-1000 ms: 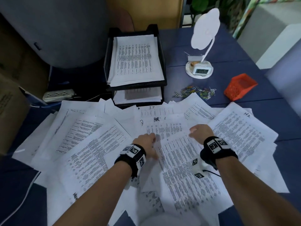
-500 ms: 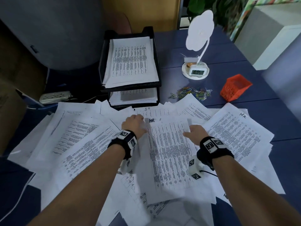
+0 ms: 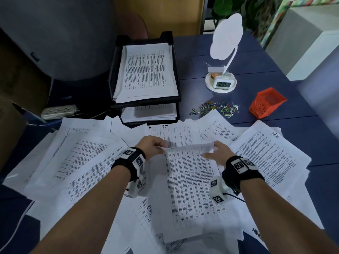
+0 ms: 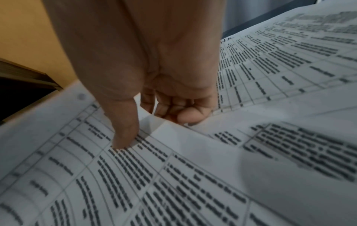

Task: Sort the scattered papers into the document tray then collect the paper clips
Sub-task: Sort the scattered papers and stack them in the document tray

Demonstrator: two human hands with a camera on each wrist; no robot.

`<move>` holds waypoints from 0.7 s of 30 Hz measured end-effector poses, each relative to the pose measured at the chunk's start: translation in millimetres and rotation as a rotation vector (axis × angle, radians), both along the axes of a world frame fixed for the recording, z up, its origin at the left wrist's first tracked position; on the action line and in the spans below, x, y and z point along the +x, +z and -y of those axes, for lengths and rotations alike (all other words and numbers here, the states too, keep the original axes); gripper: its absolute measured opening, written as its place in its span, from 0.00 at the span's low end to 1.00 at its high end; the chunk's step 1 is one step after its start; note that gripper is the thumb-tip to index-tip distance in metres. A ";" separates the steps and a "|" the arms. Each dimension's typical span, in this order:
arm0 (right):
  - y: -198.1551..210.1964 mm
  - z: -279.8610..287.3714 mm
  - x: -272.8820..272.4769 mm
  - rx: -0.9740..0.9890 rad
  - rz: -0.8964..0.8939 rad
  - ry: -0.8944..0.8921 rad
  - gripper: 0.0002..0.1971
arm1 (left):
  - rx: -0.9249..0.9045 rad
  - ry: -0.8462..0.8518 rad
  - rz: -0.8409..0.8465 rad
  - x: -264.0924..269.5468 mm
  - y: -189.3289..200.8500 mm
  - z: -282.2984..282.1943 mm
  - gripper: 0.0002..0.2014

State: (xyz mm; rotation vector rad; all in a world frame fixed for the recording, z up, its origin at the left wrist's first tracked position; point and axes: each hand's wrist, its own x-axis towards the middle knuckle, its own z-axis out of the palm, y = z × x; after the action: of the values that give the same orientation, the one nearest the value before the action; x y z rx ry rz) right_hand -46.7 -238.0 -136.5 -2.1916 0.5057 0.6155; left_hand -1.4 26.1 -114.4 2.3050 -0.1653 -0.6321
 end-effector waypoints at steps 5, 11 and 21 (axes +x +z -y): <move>0.0 5.1 1.5 0.168 -0.061 -0.079 0.21 | -0.242 0.287 -0.033 -5.2 -5.0 -8.1 0.14; -1.0 3.2 2.3 0.319 -0.029 -0.324 0.19 | -0.260 0.440 -0.143 -24.8 -17.4 -5.1 0.15; 1.4 -5.6 2.9 0.226 0.006 -0.336 0.19 | -0.268 0.603 0.004 -7.8 -18.4 -6.5 0.08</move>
State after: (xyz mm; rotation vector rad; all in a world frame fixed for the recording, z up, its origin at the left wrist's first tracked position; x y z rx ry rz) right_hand -43.8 -232.4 -135.1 -1.8412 0.7446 0.4586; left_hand -9.2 32.7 -132.8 1.9513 0.4078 -0.2722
